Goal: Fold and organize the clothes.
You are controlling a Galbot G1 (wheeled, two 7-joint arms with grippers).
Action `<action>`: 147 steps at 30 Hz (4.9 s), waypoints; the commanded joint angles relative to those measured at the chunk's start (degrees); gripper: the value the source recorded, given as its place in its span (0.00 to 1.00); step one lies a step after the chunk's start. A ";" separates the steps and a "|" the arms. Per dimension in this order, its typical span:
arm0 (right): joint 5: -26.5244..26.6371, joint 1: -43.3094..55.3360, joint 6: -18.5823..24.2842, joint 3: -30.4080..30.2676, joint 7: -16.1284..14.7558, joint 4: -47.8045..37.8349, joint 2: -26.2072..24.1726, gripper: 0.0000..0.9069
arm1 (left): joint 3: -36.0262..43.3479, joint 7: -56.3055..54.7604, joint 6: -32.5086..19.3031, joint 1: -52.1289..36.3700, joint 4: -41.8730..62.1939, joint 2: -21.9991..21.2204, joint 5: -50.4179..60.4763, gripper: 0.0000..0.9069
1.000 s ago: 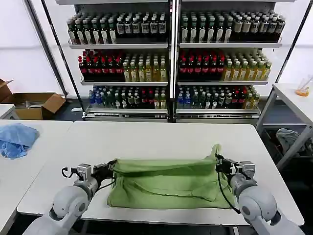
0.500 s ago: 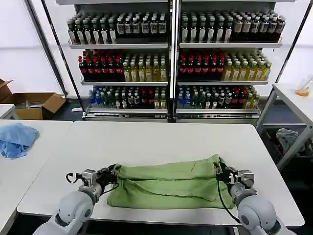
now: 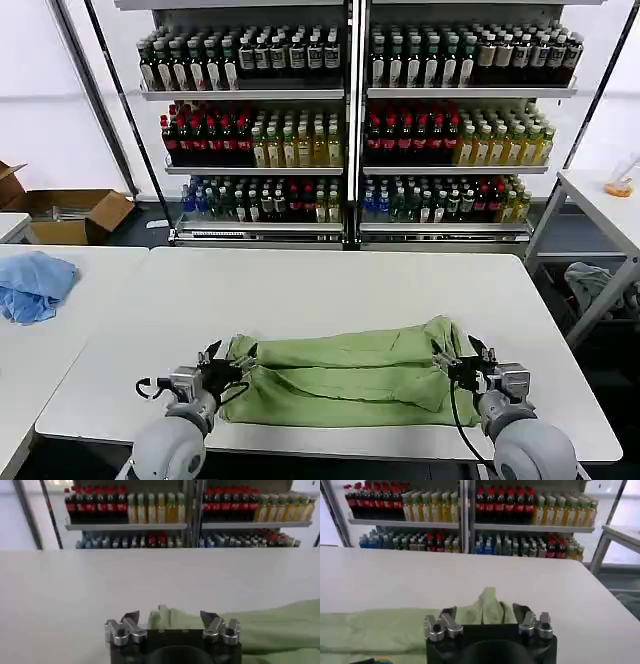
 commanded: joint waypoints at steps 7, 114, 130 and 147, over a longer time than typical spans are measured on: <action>-2.23 -4.03 0.68 1.56 -0.31 1.80 0.52 1.00 | -0.23 -2.89 -3.65 4.00 3.30 -10.93 9.10 1.00; -2.65 -3.46 3.02 1.50 -0.41 0.58 0.36 1.00 | -15.69 5.80 -6.01 5.67 -0.46 -3.93 3.62 1.00; -3.36 -4.55 2.83 2.08 -0.21 1.51 0.92 1.00 | -10.26 8.85 -3.41 1.99 5.36 -6.29 -2.61 1.00; -2.96 -5.55 2.87 3.52 -0.30 2.06 0.23 1.00 | -10.63 12.83 -4.25 1.25 7.48 -8.68 -11.43 0.03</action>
